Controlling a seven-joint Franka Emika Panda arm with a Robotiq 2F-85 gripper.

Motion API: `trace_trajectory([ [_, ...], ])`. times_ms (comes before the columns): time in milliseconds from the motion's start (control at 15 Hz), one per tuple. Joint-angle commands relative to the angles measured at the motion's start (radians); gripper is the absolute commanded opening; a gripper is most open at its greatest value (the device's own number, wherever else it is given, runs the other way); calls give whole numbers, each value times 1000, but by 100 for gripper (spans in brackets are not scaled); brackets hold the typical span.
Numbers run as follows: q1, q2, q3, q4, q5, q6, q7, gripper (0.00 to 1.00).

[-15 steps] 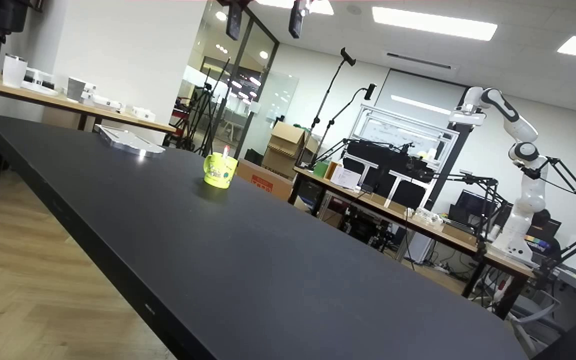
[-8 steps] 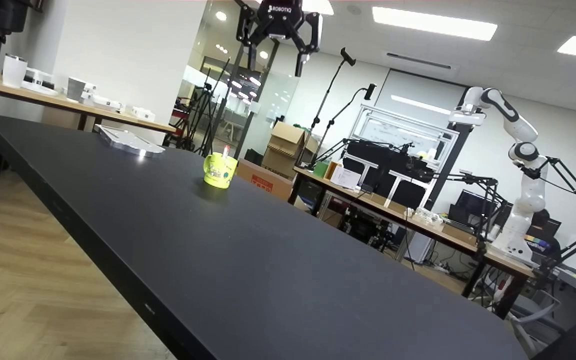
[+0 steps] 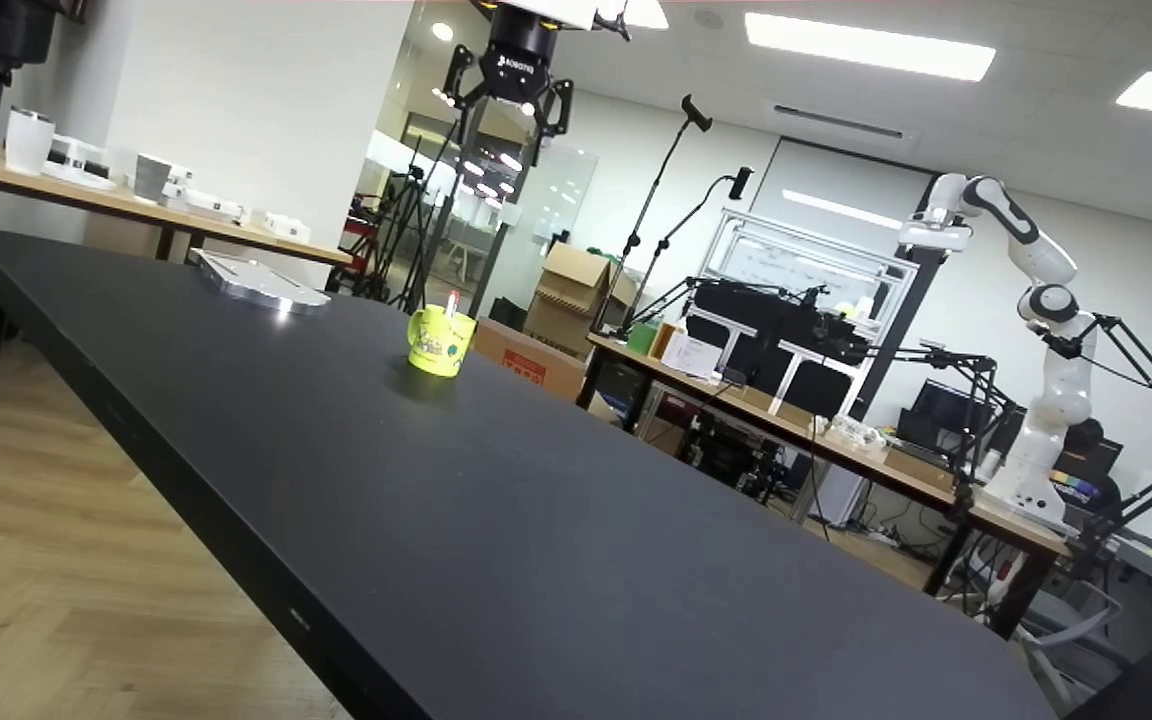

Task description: Take the marker out of the mug and put it on the table

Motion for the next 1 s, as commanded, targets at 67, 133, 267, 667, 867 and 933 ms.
trace_trajectory([
  [67,-20,23,22,28,-5,-11,4,100],
  [133,-22,26,21,32,-6,-12,4,100],
  [267,-24,26,20,34,-6,-14,4,100],
  [667,-4,243,45,295,-66,-179,2,100],
  [867,14,371,70,443,-101,-305,-8,100],
  [933,25,414,75,494,-120,-345,-10,100],
])
